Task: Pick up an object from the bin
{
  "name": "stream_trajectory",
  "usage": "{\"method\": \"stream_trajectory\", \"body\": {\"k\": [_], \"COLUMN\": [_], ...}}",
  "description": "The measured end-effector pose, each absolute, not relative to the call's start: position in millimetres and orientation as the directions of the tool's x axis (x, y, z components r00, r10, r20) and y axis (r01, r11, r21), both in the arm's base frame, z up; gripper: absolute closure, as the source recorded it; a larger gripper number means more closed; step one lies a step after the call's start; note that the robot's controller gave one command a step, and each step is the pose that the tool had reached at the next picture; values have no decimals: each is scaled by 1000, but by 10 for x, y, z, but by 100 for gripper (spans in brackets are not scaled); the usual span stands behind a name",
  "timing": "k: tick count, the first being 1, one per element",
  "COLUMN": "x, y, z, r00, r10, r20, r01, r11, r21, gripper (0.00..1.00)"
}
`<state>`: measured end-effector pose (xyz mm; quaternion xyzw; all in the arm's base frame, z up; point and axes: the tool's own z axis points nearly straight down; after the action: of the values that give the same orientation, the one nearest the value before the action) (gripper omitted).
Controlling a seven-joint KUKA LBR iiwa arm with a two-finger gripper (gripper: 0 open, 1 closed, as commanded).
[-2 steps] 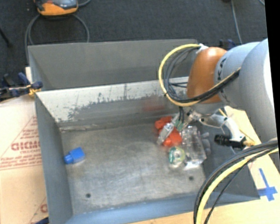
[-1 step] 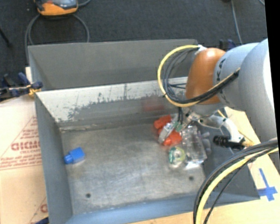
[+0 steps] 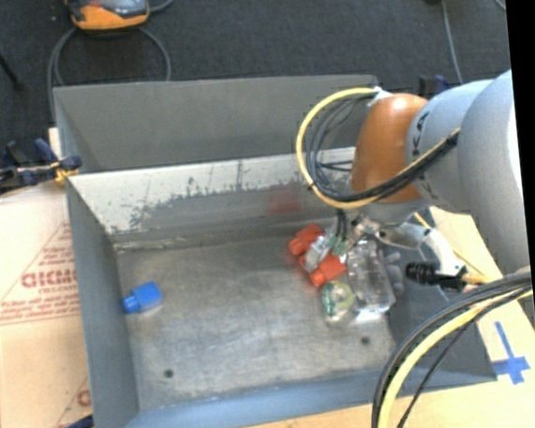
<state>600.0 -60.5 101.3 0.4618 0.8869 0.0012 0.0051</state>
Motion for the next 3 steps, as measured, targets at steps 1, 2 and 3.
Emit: {"method": "stream_trajectory", "body": {"k": [1,2,3], "x": [6091,6096,6095], "y": [-668,-668,-668], "z": [1025,1026,1027], "r00": [-569,-577,-581], "r10": [822,817,814], "r20": [-11,-16,-17], "r01": [822,816,814], "r11": [569,577,581], "r21": [15,19,19], "gripper": [100,100,100]}}
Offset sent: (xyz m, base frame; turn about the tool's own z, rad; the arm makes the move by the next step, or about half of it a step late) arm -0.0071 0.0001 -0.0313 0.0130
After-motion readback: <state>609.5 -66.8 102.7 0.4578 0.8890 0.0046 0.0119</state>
